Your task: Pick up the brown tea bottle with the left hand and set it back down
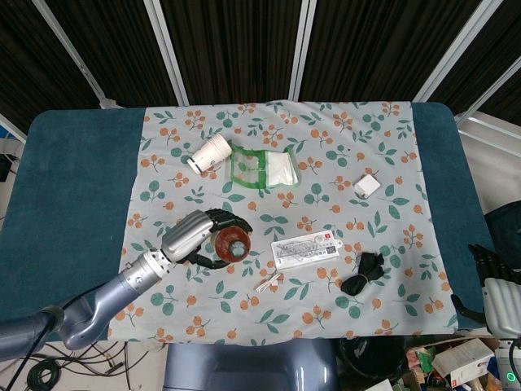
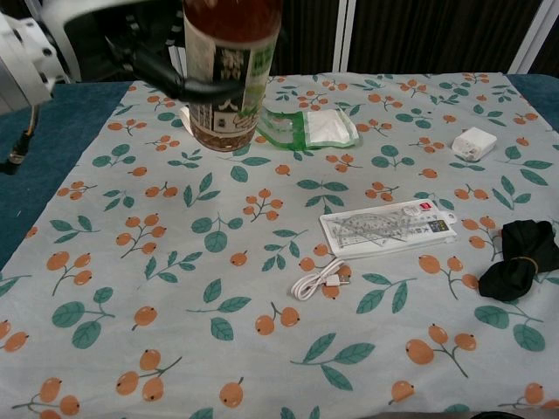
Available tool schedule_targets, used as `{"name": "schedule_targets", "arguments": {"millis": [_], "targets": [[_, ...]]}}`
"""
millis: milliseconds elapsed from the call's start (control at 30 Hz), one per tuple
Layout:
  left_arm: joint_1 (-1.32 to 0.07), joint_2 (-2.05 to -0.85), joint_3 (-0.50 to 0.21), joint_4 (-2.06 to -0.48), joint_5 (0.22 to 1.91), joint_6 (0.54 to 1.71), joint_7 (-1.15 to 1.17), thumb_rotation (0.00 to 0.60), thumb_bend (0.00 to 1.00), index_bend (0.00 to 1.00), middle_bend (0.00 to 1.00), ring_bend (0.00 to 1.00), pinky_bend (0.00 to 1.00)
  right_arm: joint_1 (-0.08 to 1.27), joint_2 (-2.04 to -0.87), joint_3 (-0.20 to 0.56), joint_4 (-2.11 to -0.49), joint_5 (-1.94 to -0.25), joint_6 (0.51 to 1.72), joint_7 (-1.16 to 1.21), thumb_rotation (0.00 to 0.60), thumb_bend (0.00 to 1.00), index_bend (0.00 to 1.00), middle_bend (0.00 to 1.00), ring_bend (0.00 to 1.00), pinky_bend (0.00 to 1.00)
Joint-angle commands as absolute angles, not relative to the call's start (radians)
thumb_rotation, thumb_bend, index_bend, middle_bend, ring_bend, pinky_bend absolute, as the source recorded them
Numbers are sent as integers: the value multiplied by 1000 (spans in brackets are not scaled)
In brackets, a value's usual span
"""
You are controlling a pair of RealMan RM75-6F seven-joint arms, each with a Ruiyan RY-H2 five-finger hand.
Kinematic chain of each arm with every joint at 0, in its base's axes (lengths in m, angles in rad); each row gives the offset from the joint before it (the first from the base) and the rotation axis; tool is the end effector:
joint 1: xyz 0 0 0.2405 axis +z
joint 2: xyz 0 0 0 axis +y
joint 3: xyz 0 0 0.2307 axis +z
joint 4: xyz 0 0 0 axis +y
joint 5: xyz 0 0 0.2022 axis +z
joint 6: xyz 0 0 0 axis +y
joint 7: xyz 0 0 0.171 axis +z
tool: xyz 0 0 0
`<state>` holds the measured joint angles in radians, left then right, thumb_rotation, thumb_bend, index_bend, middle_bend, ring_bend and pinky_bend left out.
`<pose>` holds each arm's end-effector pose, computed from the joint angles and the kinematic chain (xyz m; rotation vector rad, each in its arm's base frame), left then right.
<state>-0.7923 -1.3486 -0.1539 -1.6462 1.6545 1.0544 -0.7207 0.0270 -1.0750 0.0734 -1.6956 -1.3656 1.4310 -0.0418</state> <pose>-0.0394 0.3107 0.0314 -1.9992 -1.5120 -1.7035 -0.3059 -0.1904 0.1633 1.2597 -1.0175 0.7818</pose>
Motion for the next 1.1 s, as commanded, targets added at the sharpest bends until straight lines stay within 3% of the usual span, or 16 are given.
{"name": "schedule_targets", "arguments": {"millis": [33, 233, 467, 733, 1100], "targets": [[-821, -1032, -175, -1856, 1760, 1070, -1820, 600, 549, 341, 421, 366, 507, 27, -1075, 73, -1696, -1365, 1431, -44, 600, 192, 0, 52, 62, 151], [-829, -1027, -110, -1710, 1872, 1178, -2027, 600, 549, 334, 424, 366, 507, 27, -1077, 74, -1699, -1364, 1432, -49, 600, 193, 0, 52, 62, 151], [-801, -1130, -50, -1636, 1857, 1150, -1735, 600, 550, 340, 429, 366, 507, 27, -1077, 74, -1699, -1363, 1432, -52, 600, 193, 0, 53, 62, 151], [-731, -1319, -42, -1533, 1738, 1131, -1289, 600, 549, 339, 428, 366, 507, 25, -1076, 76, -1695, -1361, 1435, -45, 600, 193, 0, 52, 62, 151], [-706, -1493, -14, -1342, 1652, 1093, -1135, 600, 547, 343, 425, 366, 507, 24, -1083, 76, -1683, -1384, 1453, -46, 600, 189, 0, 52, 62, 151]]}}
